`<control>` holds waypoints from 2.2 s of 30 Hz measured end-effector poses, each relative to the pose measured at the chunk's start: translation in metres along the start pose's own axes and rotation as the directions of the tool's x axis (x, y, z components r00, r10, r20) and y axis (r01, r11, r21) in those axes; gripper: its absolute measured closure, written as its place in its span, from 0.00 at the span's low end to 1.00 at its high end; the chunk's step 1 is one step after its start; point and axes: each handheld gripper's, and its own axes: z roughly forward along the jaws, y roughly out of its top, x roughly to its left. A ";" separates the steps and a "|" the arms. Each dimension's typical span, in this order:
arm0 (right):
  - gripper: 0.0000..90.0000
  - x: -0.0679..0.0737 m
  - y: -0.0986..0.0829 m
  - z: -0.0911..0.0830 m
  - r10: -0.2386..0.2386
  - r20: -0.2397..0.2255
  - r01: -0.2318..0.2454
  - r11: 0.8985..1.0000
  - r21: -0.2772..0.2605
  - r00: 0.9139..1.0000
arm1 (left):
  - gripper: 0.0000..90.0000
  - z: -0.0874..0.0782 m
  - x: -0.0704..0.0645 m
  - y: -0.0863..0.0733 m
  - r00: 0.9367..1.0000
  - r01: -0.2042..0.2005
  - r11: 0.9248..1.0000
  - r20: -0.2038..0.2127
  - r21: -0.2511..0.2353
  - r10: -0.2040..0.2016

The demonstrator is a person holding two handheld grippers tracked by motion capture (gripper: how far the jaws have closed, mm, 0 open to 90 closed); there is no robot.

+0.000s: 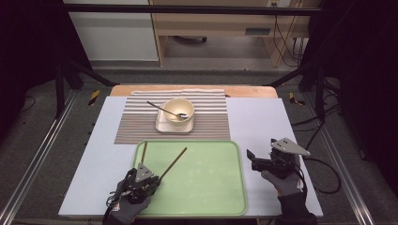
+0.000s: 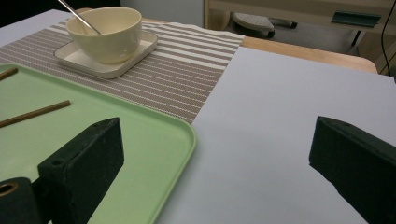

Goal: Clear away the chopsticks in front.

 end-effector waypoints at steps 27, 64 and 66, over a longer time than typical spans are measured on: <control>0.04 -0.002 -0.001 0.002 -0.001 0.007 0.001 1.000 0.008 1.000 | 0.99 0.054 0.006 0.061 0.984 -0.132 0.991 0.122 -0.006 0.132; 0.04 0.000 -0.001 0.003 -0.012 0.009 0.012 1.000 0.013 1.000 | 0.99 0.023 0.050 0.026 1.000 -0.014 1.000 -0.028 0.014 0.014; 0.04 0.000 -0.001 0.003 -0.010 0.008 0.010 1.000 0.016 1.000 | 0.99 0.022 0.053 0.025 0.999 -0.012 1.000 -0.034 0.016 0.013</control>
